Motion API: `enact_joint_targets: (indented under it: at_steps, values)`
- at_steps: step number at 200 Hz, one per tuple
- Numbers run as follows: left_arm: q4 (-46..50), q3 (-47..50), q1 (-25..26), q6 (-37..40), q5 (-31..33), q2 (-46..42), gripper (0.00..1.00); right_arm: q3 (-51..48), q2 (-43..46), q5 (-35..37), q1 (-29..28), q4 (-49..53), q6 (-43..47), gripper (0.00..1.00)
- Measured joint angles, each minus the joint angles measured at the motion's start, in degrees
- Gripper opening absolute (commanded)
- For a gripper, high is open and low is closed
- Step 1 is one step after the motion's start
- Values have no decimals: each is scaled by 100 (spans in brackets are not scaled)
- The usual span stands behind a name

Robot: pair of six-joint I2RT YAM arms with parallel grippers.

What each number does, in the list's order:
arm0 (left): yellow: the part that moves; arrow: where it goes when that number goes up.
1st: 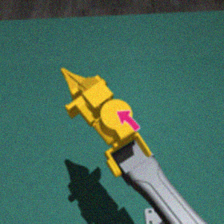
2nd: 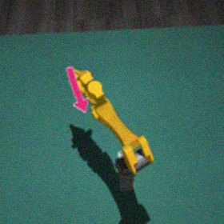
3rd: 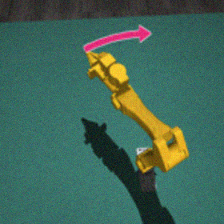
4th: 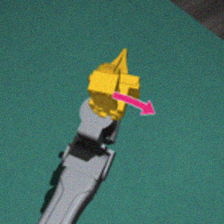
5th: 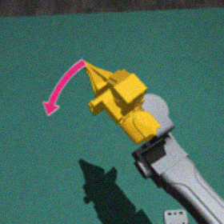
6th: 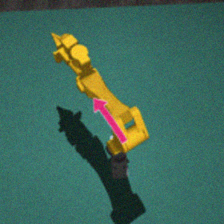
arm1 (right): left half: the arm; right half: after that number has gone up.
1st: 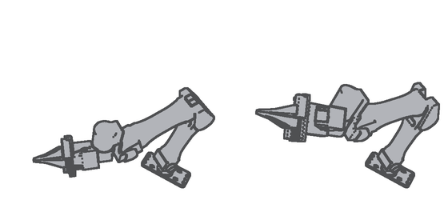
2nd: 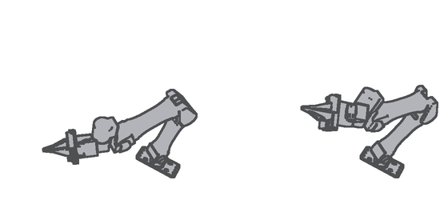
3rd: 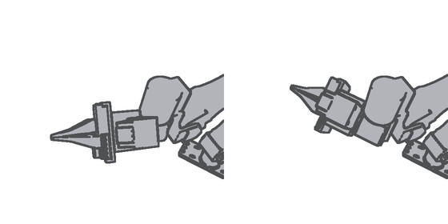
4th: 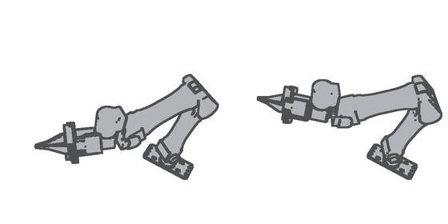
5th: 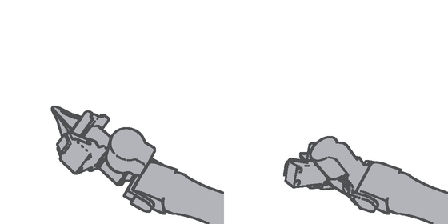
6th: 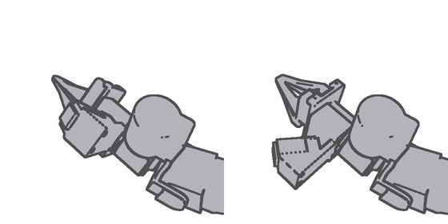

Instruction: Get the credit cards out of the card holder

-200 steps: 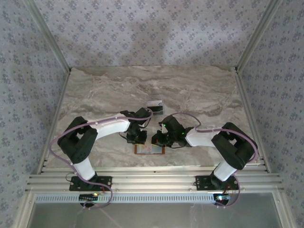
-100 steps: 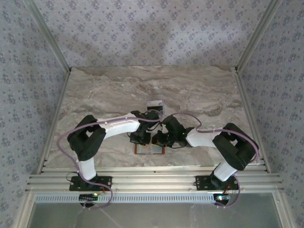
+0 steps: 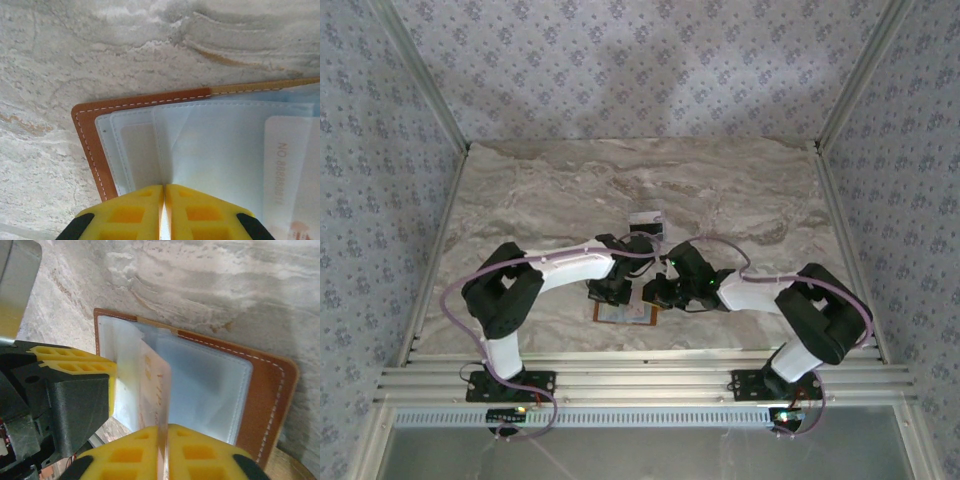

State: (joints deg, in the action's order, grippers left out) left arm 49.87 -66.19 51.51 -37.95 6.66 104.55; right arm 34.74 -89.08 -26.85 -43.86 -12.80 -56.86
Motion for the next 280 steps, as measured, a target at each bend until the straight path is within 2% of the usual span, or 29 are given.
enact_joint_targets:
  at_steps: [34, 64, 91, 132, 172, 199, 237, 280]
  values:
    - [-37, 22, -39, 0, -127, -26, 13, 0, -240, -151, 0, -289, -79, 17]
    - [-52, 37, -50, 0, -146, -42, 13, 2, -361, -219, -4, -415, -127, 8]
    - [-109, 85, -50, -2, -146, -103, 15, 2, -326, -225, -4, -455, -140, 5]
    - [-341, 319, -92, -9, -247, -385, 17, 7, 245, 57, 50, 271, 140, 4]
    - [-417, 566, -282, -11, -501, -754, 21, 232, 826, 470, 188, 1429, 717, 3]
    - [-555, 721, -538, -9, -601, -1285, 21, 697, 1049, 750, 238, 2253, 1427, 3]
    - [-885, 1207, -1165, 0, -909, -2063, 23, 1766, 1110, 1220, 304, 3329, 3047, 0]
    - [-1226, 1803, -1755, 87, -1526, -1985, 24, 2352, 1095, 1869, 387, 3899, 5324, 0]
